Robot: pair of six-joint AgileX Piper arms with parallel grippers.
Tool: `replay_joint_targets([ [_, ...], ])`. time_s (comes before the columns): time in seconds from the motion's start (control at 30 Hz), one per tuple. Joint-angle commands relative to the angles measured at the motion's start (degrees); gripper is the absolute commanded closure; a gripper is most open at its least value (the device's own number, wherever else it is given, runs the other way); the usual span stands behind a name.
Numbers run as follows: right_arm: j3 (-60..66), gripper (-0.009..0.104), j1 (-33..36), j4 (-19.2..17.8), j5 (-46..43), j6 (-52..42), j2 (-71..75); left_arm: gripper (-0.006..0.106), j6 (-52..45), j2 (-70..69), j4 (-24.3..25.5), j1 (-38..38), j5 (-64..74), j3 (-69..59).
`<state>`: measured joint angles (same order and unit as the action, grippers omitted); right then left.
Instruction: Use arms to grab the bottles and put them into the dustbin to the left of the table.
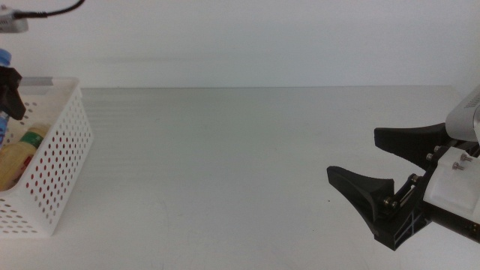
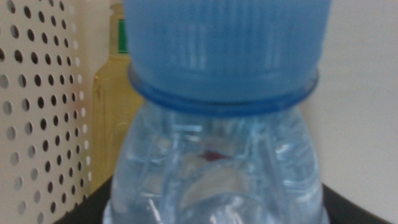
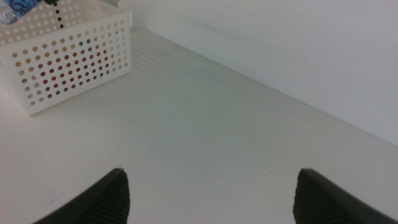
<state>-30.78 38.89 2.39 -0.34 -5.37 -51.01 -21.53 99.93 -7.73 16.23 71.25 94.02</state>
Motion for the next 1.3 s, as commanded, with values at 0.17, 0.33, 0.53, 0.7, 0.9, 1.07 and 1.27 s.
replay_joint_targets([
  [0.17, -1.41, 0.023, 0.00, -0.57, -4.12, -0.46, 0.61, 0.105, 0.07, 1.74, 0.77, 1.64, -2.24, 2.82],
  [0.33, -1.41, 0.023, 0.00, -0.57, -4.12, -0.46, 0.61, 0.105, -1.27, 4.66, -1.58, 3.34, -1.68, 2.82],
  [0.53, -1.41, 0.023, 0.00, -0.57, -4.12, -0.46, 0.61, 0.105, -1.58, 7.11, -1.85, 3.34, -1.49, 2.53],
  [0.7, -1.41, 0.023, 0.00, -0.57, -4.12, -0.46, 0.61, 0.099, -4.59, 8.49, -3.80, 3.23, -1.16, 2.49],
  [0.9, -1.41, 0.023, 0.00, -0.57, -4.12, -0.46, 0.61, 0.074, -5.92, 8.55, -3.14, 3.23, -2.04, 2.49],
  [1.07, -1.41, 0.023, 0.00, -0.57, -4.12, -0.46, 0.61, 0.029, -6.00, 8.62, -3.20, 3.23, -1.81, 2.49],
  [1.27, -1.41, 0.023, 0.00, -0.57, -4.12, -0.46, 0.61, 0.010, -6.88, 8.25, -3.92, 3.23, -1.47, 2.61],
])
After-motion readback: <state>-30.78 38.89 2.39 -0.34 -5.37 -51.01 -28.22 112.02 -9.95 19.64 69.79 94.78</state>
